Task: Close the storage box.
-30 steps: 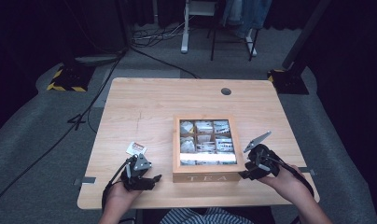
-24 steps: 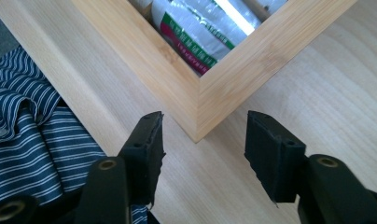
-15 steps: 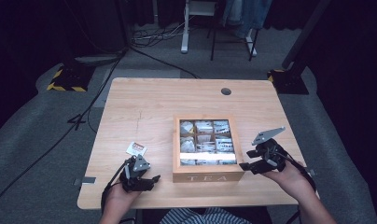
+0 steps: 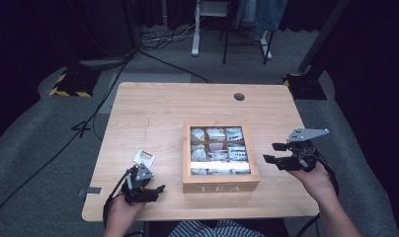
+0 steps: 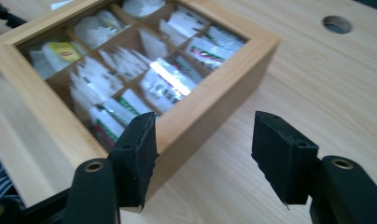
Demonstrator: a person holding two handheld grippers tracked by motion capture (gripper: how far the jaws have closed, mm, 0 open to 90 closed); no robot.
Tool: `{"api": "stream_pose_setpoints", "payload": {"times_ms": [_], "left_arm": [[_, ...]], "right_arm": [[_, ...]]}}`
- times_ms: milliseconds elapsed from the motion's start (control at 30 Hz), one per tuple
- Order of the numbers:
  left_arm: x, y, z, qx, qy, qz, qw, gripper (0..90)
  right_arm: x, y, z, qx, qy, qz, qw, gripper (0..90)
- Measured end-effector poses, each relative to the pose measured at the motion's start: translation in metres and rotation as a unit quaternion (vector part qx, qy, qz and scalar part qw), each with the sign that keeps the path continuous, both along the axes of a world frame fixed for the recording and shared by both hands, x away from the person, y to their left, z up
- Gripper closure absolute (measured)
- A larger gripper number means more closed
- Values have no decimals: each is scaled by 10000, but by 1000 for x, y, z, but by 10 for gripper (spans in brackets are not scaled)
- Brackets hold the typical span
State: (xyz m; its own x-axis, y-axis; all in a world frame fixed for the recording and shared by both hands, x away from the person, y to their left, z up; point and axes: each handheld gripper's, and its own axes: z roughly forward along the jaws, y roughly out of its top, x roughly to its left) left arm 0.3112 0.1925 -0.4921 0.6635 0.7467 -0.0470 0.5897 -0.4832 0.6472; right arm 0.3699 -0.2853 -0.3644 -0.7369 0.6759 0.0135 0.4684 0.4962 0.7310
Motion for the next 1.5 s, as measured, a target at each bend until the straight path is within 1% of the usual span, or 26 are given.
{"api": "stream_pose_setpoints", "payload": {"times_ms": [133,200,267,300,333,533,567,667,733,767,867,900,1000,1067,1100,1133,1167,1267,1400,1500], "left_arm": [[2,2,0,-8,20,19,10000,354],[2,2,0,-19,0,30,10000,355],[2,3,0,-23,4,50,10000,357],[3,4,1,22,12,37,10000,357],[3,4,1,-9,-2,67,10000,358],[4,6,1,-32,17,109,9999,361],[4,7,1,-22,-1,111,9999,362],[3,8,0,-27,12,143,9999,362],[3,9,0,-3,-4,145,9999,363],[3,10,1,-3,10,146,9999,363],[3,10,0,9,-24,173,9998,364],[3,11,1,13,-3,174,9998,364],[4,10,-1,-12,-1,189,9998,364],[4,10,-1,19,-7,166,9999,364],[4,9,-1,4,2,195,9998,364],[5,9,-1,-20,7,172,9998,365],[5,9,-1,6,14,150,9999,364],[6,8,-2,-6,16,144,9999,364],[7,7,-2,11,6,145,9999,365],[8,7,-2,3,12,144,9999,364]], "right_arm": [[7,-17,-2,75,-106,-234,9996,399],[10,-25,-4,92,-170,-364,9992,398],[14,-34,-8,119,-196,-475,9986,399],[16,-37,-10,149,-186,-555,9982,399],[18,-41,-12,173,-184,-630,9977,398],[27,-59,-27,215,-349,-815,9958,396],[29,-61,-30,249,-370,-819,9956,395],[33,-68,-39,243,-439,-864,9950,393],[36,-71,-45,254,-467,-841,9950,389],[38,-72,-48,251,-431,-818,9954,389],[42,-75,-59,155,-391,-778,9961,388],[43,-76,-63,144,-390,-772,9961,388],[45,-79,-74,142,-421,-794,9959,387],[46,-80,-81,100,-462,-823,9955,386],[47,-81,-84,78,-476,-848,9952,385],[47,-82,-88,83,-495,-862,9950,385],[47,-83,-91,77,-501,-882,9948,385],[48,-85,-98,101,-515,-960,9940,385],[47,-85,-105,69,-543,-1056,9929,382],[45,-83,-109,60,-559,-1059,9928,385]]}}
